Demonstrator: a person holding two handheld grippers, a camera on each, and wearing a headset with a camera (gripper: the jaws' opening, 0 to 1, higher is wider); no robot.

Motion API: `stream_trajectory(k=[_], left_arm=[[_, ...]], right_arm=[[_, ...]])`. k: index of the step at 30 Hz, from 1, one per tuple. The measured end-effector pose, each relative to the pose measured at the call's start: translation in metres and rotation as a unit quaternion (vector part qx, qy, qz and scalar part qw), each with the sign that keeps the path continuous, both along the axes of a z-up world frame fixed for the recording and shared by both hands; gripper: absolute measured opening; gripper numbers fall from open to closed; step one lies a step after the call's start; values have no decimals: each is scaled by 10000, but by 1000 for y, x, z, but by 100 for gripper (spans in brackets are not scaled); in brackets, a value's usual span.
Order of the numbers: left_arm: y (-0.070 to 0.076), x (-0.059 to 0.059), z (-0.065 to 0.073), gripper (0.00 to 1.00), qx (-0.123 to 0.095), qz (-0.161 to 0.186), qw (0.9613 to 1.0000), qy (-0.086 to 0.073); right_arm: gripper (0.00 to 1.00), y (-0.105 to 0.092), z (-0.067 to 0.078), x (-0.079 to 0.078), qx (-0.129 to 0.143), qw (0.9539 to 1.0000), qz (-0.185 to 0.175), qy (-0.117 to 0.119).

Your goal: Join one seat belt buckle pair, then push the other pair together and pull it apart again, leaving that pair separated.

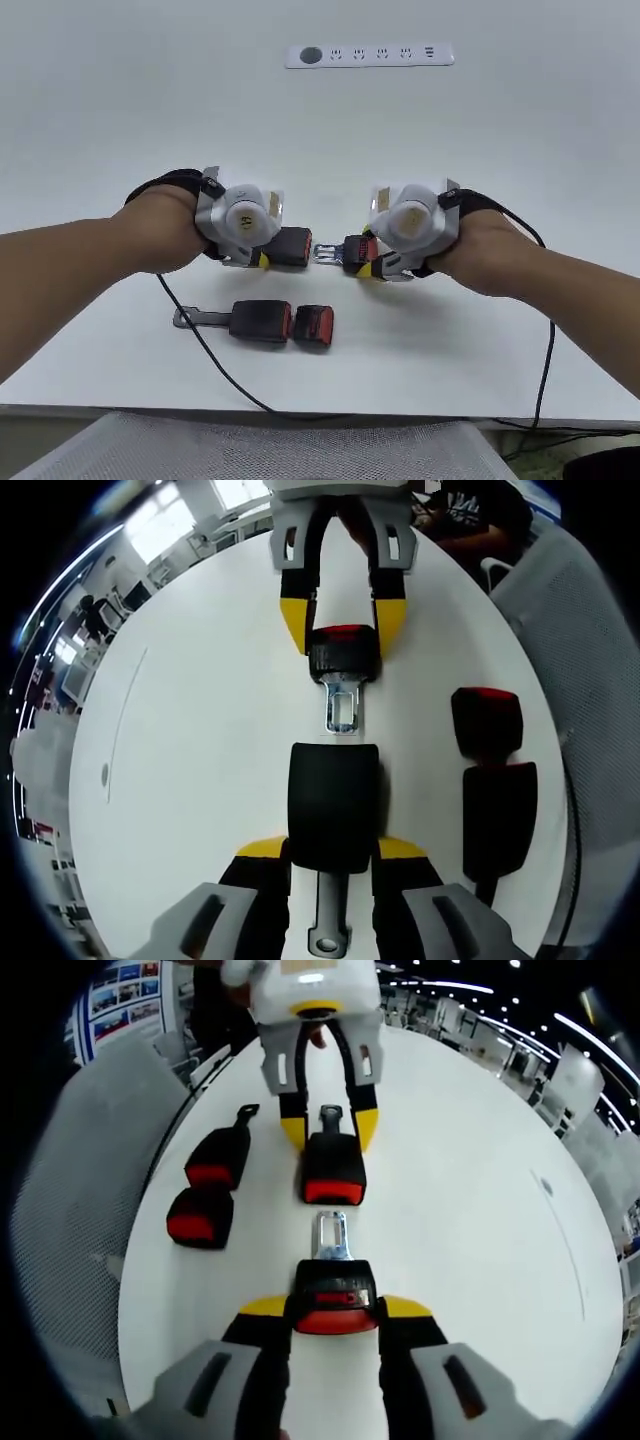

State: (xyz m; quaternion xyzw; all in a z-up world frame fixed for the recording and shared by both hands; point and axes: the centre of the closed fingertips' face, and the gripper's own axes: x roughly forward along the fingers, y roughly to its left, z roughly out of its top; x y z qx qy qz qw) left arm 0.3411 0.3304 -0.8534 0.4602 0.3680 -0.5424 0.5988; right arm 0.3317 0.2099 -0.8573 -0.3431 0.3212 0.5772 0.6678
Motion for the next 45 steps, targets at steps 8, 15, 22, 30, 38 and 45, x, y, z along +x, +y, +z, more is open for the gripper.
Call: stream_trajectory(k=[8, 15, 22, 30, 38, 45], left_arm=[[0, 0, 0, 31, 32, 37, 10000, -12], [1, 1, -1, 31, 24, 64, 10000, -15], [2, 1, -1, 31, 28, 48, 10000, -36], [2, 1, 0, 31, 0, 62, 10000, -44], [4, 2, -1, 31, -23, 84, 9999, -57], [3, 2, -2, 31, 35, 114, 9999, -54]], right_arm=[[33, -20, 0, 1, -67, 9999, -102, -18], [33, -42, 1, -2, -175, 9998, -94, -47], [33, -68, 4, -6, -357, 9992, -140, -66], [33, -101, 6, -9, -493, 9984, -285, 28], [34, -125, 6, -13, -680, 9970, -358, 44], [34, -132, 6, -14, -824, 9962, -281, -49]])
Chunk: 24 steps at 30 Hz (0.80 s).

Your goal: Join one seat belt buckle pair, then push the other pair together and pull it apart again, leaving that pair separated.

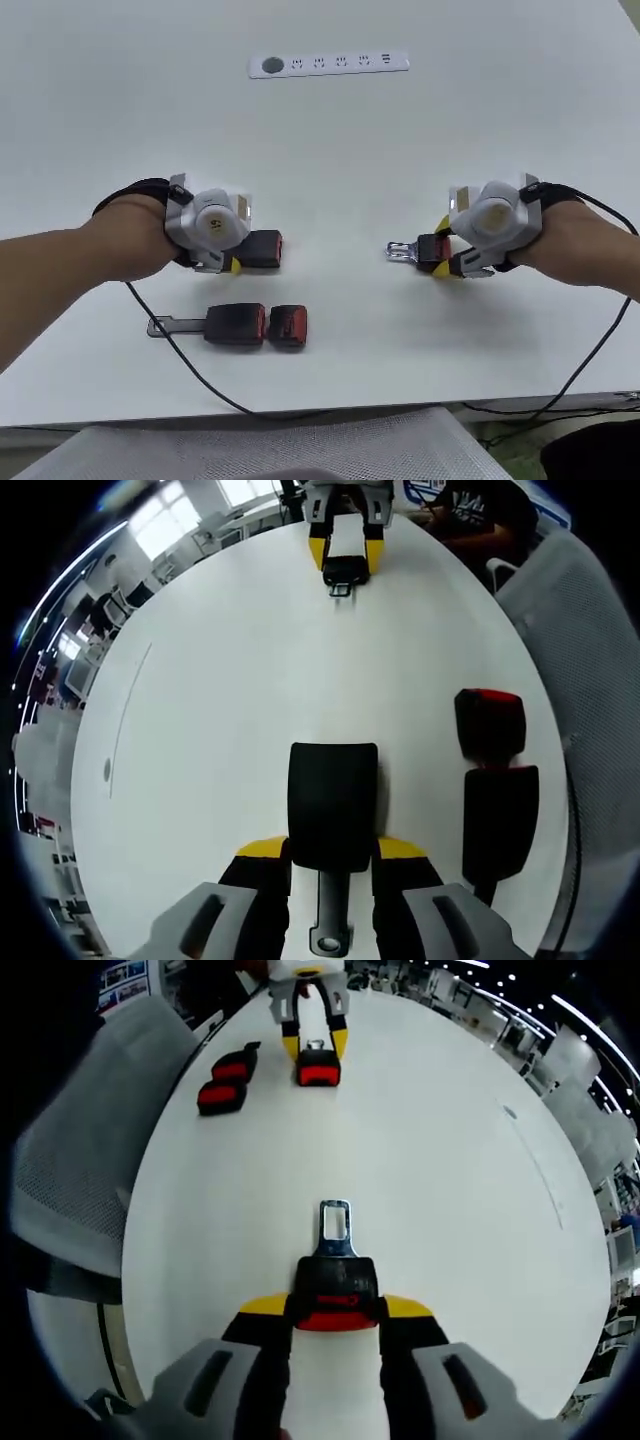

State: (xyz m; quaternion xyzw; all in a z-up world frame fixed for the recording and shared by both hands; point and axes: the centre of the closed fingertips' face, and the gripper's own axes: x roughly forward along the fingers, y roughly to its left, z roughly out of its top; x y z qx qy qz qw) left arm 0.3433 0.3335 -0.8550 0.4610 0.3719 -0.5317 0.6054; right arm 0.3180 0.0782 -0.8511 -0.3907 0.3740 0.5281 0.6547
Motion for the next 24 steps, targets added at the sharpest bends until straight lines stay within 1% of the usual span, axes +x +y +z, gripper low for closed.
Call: stream_trajectory(k=[4, 7, 8, 10, 12, 14, 15, 16, 19, 22, 23, 24], left_arm=[[0, 0, 1, 32, -42, 41, 10000, -45], [1, -1, 2, 32, -95, 125, 9998, -86], [2, -2, 2, 32, -80, 105, 9999, -102], [6, -4, 3, 32, -24, 47, 9998, -178], [10, -4, 6, 31, -30, 55, 9997, -248], [11, -5, 13, 31, -152, 177, 9992, -317], [11, -4, 18, 31, -259, 227, 9987, -379], [11, -3, 23, 32, -342, 293, 9980, -454], [12, -6, 40, 32, -603, 522, 9950, -593], [14, -10, 53, 35, -722, 633, 9927, -726], [15, -12, 58, 36, -797, 708, 9911, -799], [15, -13, 64, 37, -923, 870, 9883, -851]], right_arm=[[34, 0, -1, 0, -1, 10000, -45, 8], [34, 0, 0, -1, 43, 9998, -173, 37], [34, 1, 1, -1, 60, 9998, -198, 34], [34, 1, 3, -2, 88, 9996, -268, 54], [35, 2, 8, -4, 184, 9991, -384, 37], [36, 3, 13, -5, 286, 9984, -491, 26], [37, 4, 16, -6, 346, 9979, -555, 18], [38, 5, 18, -6, 387, 9975, -598, -8], [42, 6, 26, -8, 557, 9952, -798, -50], [44, 8, 33, -12, 692, 9930, -951, -104], [46, 8, 36, -13, 731, 9922, -997, -131], [48, 9, 40, -15, 808, 9908, -1074, -175]])
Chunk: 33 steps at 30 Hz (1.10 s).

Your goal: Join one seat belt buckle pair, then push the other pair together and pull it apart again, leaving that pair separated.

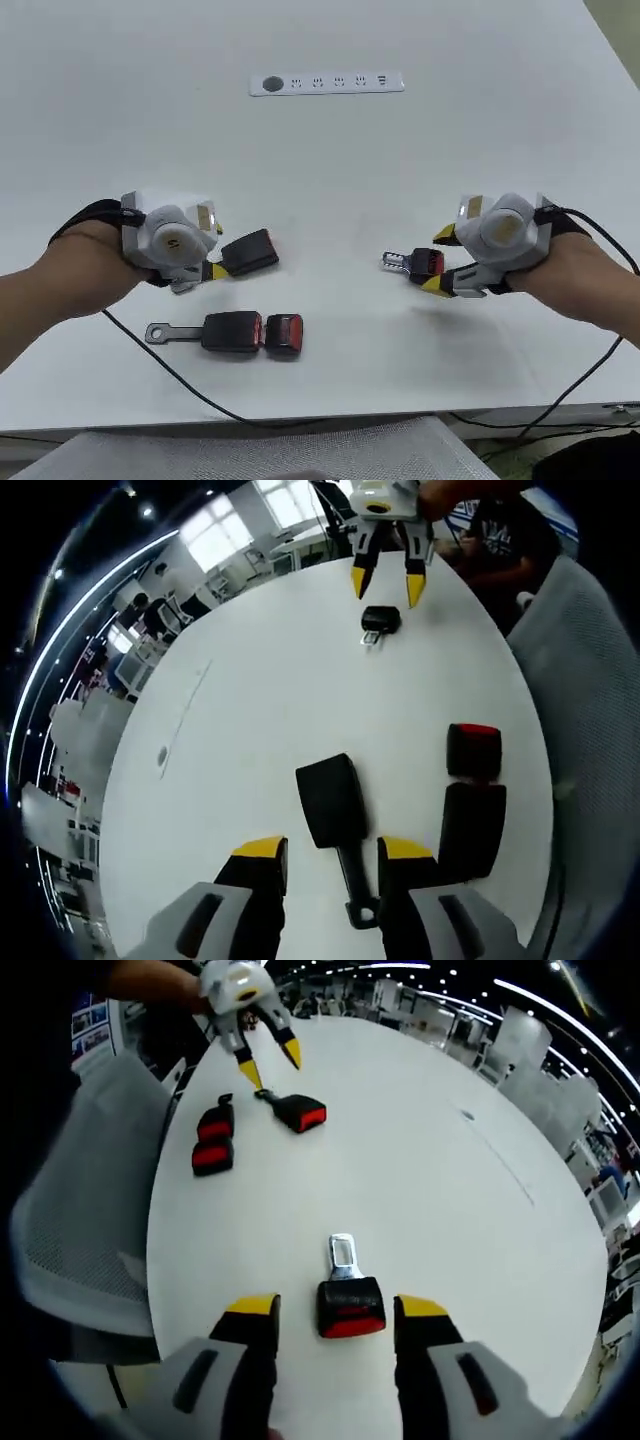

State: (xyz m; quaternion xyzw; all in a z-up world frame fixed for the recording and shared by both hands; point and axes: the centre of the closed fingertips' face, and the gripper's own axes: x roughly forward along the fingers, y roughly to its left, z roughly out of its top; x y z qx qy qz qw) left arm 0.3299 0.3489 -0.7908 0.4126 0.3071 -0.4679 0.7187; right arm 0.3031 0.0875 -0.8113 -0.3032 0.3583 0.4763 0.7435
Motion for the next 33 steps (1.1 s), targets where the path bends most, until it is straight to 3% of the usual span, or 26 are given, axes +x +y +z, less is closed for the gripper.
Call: stream_trajectory(k=[2, 5, 8, 13, 16, 17, 18, 19, 22, 26, 28, 33], left_arm=[[4, -6, 9, 40, -198, 263, 9994, -41], [11, -17, 16, 46, -294, 443, 9986, 30], [21, -29, 27, 52, -571, 827, 9949, -70], [39, -49, 38, 67, -701, 1134, 9908, -230], [46, -60, 41, 78, -832, 1325, 9874, -229], [49, -64, 44, 79, -1006, 1574, 9822, -211], [48, -69, 45, 81, -1127, 1621, 9802, -154], [51, -74, 46, 83, -1106, 1634, 9802, -179], [54, -86, 46, 90, -1188, 1722, 9777, -192], [62, -102, 44, 94, -1212, 1914, 9738, -175], [68, -107, 46, 96, -1288, 2129, 9684, -180], [81, -114, 50, 100, -1361, 2451, 9596, -226]], right_arm=[[50, 0, 4, -2, 83, 9999, -69, -119], [54, 2, 8, -10, 173, 9996, -106, -215], [67, 4, 17, -18, 344, 9983, -332, -328], [82, 0, 25, -37, 579, 9953, -655, -411], [88, -2, 28, -50, 689, 9937, -776, -433], [90, -3, 28, -53, 709, 9928, -852, -463], [94, -3, 31, -55, 762, 9914, -891, -587], [99, -4, 32, -57, 786, 9906, -900, -666], [100, -4, 33, -67, 763, 9900, -897, -780], [100, -1, 31, -79, 739, 9908, -858, -739], [100, -3, 33, -81, 750, 9904, -894, -742], [100, -11, 44, -82, 925, 9859, -1145, -793]])
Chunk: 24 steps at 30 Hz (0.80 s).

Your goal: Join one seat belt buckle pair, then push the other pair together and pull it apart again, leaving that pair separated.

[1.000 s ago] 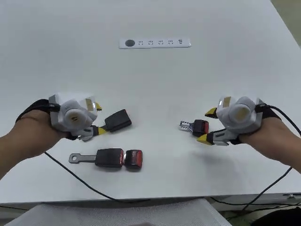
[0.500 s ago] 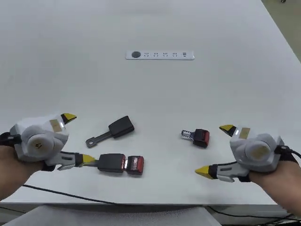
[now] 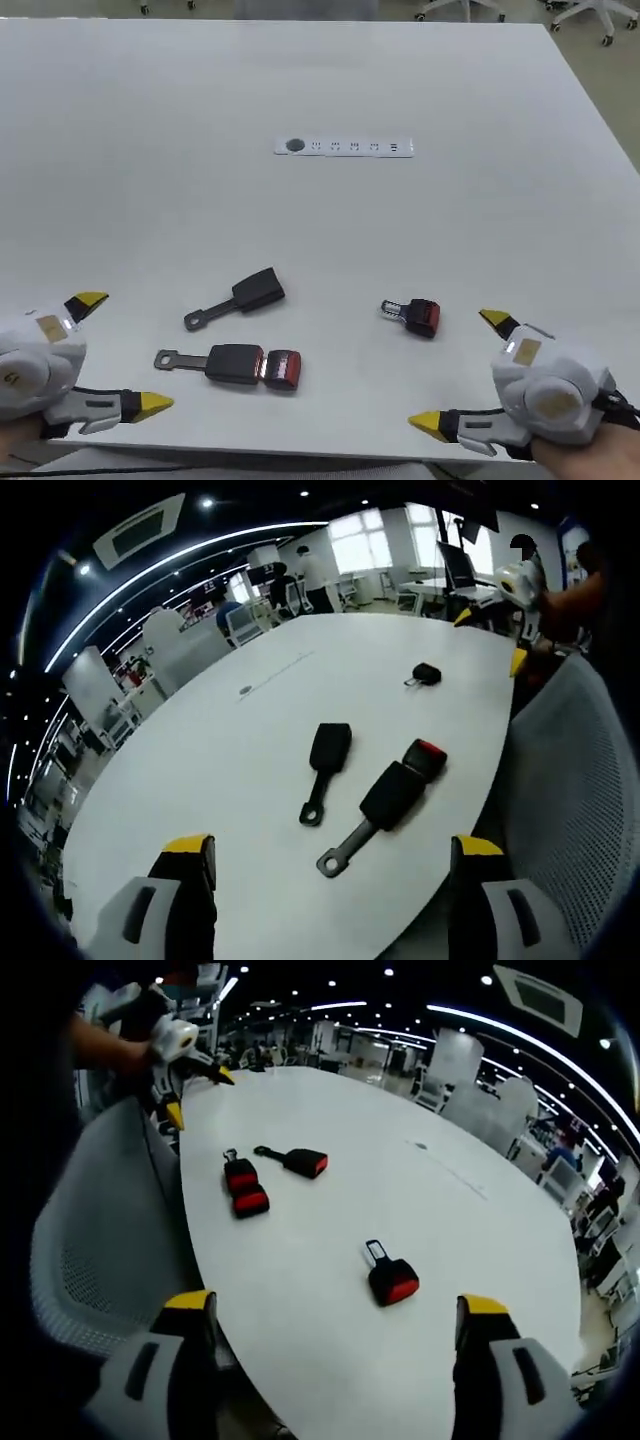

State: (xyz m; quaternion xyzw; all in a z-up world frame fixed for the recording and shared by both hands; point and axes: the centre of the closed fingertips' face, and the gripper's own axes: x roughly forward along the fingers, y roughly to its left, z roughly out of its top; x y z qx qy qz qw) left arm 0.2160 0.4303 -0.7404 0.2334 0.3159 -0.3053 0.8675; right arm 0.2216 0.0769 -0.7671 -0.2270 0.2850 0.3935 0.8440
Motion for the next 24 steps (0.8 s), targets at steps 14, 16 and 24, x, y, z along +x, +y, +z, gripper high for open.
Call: stream_trajectory(k=[14, 16, 24], left_arm=[[7, -5, 14, 100, -187, 331, 9992, -89], [7, -4, 15, 100, -184, 349, 9992, -101], [9, -2, 16, 100, -11, 376, 9992, -148]], right_arm=[[100, -23, 9, -3, 173, 9995, -260, -21], [100, -25, 7, -3, 150, 9995, -261, -46], [100, -26, 5, -5, 84, 9998, -200, 16]])
